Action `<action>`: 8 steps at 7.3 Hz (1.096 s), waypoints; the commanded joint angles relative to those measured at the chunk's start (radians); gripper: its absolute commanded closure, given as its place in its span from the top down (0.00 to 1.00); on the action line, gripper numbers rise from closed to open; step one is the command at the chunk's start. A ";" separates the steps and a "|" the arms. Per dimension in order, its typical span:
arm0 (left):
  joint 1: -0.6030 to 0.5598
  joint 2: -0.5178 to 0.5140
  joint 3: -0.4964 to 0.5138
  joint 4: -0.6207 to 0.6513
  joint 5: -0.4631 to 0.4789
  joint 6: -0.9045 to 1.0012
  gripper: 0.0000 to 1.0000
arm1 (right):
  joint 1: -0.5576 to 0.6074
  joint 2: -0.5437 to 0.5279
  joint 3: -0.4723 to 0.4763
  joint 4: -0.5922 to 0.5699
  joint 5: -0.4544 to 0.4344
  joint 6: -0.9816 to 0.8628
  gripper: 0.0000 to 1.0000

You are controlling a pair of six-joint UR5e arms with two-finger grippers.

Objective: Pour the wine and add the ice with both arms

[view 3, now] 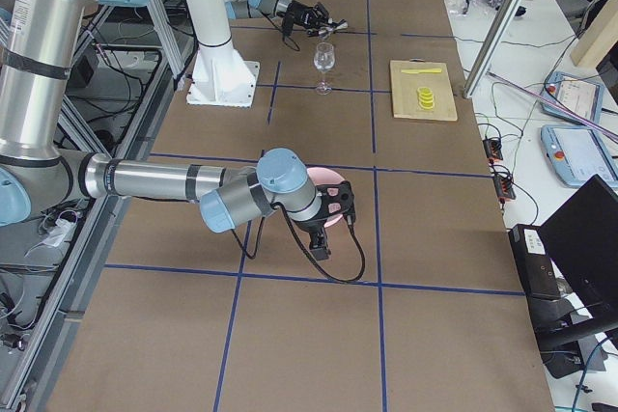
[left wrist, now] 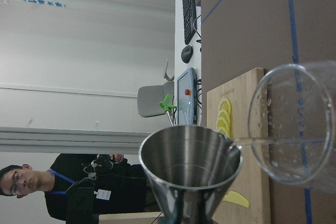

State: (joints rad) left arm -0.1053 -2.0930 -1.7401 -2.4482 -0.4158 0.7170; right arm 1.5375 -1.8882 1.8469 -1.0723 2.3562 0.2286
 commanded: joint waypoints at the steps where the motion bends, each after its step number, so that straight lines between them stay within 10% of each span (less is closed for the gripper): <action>1: 0.002 -0.002 -0.015 -0.014 -0.001 -0.008 0.00 | 0.003 -0.005 0.000 0.000 0.009 0.000 1.00; 8: -0.025 0.108 -0.048 -0.408 -0.132 0.006 0.00 | 0.004 0.006 0.002 0.002 0.008 -0.003 1.00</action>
State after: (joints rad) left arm -0.1216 -2.0248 -1.7809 -2.8071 -0.5305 0.7224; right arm 1.5416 -1.8878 1.8490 -1.0707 2.3657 0.2255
